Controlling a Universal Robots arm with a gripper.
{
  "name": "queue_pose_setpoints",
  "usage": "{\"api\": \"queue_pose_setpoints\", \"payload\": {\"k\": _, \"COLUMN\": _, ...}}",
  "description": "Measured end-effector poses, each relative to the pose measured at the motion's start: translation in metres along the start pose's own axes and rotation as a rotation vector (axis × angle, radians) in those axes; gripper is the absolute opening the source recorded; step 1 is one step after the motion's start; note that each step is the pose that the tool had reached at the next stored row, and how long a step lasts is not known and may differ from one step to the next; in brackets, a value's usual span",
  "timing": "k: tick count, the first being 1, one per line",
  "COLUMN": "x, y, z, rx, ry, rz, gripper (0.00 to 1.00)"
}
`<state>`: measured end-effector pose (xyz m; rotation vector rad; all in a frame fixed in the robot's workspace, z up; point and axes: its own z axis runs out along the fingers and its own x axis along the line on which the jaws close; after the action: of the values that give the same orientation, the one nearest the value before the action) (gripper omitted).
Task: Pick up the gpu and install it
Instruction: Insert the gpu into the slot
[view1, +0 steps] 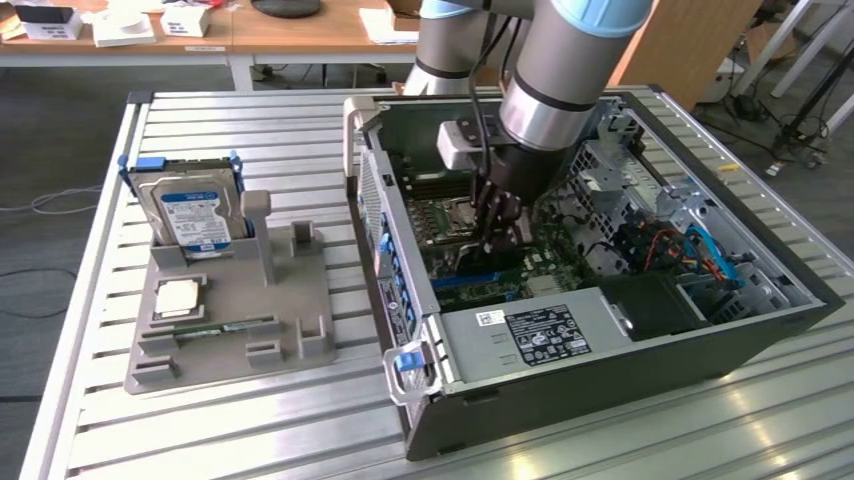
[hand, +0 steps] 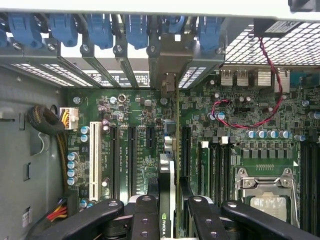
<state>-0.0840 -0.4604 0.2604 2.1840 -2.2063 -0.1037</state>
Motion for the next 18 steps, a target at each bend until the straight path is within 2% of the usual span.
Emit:
{"api": "queue_pose_setpoints", "payload": {"k": 4, "x": 0.0, "y": -0.0001, "z": -0.0015, "rx": -0.0033, "ry": 0.0, "rz": 0.0, "gripper": 0.27}}
{"api": "queue_pose_setpoints", "payload": {"k": 18, "x": 0.0, "y": -0.0018, "z": -0.0018, "rx": -0.0064, "ry": 0.0003, "rz": 0.0, "gripper": 0.27}}
